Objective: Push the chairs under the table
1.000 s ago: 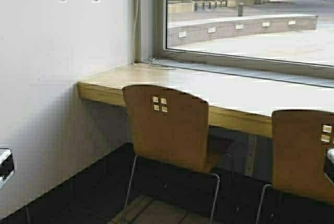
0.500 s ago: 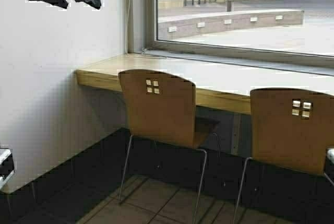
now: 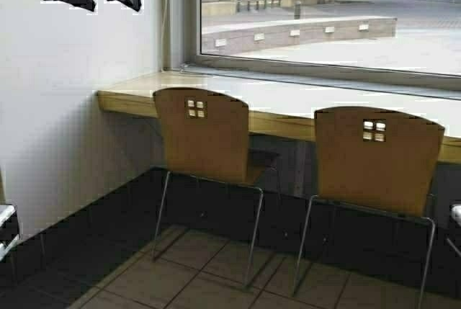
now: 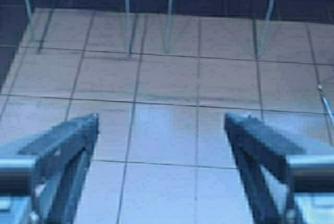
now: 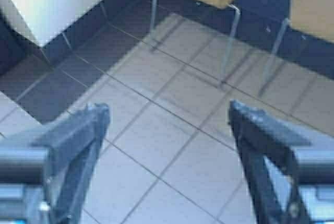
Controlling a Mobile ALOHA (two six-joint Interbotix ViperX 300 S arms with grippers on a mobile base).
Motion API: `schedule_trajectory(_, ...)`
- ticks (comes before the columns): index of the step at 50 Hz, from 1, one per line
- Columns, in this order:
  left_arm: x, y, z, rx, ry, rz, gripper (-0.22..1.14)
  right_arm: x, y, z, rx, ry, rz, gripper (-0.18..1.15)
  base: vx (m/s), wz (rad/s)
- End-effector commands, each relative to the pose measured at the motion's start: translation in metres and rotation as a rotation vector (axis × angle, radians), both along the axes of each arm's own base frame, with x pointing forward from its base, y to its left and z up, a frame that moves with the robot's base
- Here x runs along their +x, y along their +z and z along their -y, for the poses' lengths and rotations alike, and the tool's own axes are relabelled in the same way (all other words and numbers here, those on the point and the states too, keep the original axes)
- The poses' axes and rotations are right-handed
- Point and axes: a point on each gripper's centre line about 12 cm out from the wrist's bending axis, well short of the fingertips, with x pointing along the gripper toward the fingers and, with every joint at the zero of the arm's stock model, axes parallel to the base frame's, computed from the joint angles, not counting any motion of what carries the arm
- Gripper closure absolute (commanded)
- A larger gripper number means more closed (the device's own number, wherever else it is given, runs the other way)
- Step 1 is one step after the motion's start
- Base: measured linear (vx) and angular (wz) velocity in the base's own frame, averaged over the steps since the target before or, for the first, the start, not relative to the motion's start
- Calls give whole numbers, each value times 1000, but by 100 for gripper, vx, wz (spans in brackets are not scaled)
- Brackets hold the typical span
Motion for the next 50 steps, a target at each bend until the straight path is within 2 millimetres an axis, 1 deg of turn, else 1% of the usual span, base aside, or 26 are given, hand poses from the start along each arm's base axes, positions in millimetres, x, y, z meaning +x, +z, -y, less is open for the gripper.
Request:
schedule_trajectory(1,3,8,2,-24,6,16,-9,2,8,-1,3,3,25,-3,-33,-24)
schedule_trajectory(5,3,5,2,-22,8,8,-9,6,5,-2,-7,6,20,-3,-32,-26)
schedule_trajectory(10,4,1,2,-13,7,-6,-9,16,1,-5,-16,6,0,-3,-33,-35)
schedule_trajectory(12,5,-1,2,-11,7,-12,-9,17,-2,-5,-20,6,-10,-2,-35,-35)
schedule_trajectory(17,6,-5,3,-4,7,-26,-9,15,-4,-5,-21,8,-16,-3,-36,-27)
schedule_trajectory(33,8,-9,4,-19,18,-53,-9,15,-5,-5,-30,10,-29,-2,-33,-8)
schedule_trajectory(50,14,-10,7,-32,27,-74,-9,15,-1,-5,-33,11,-44,-3,-30,-5)
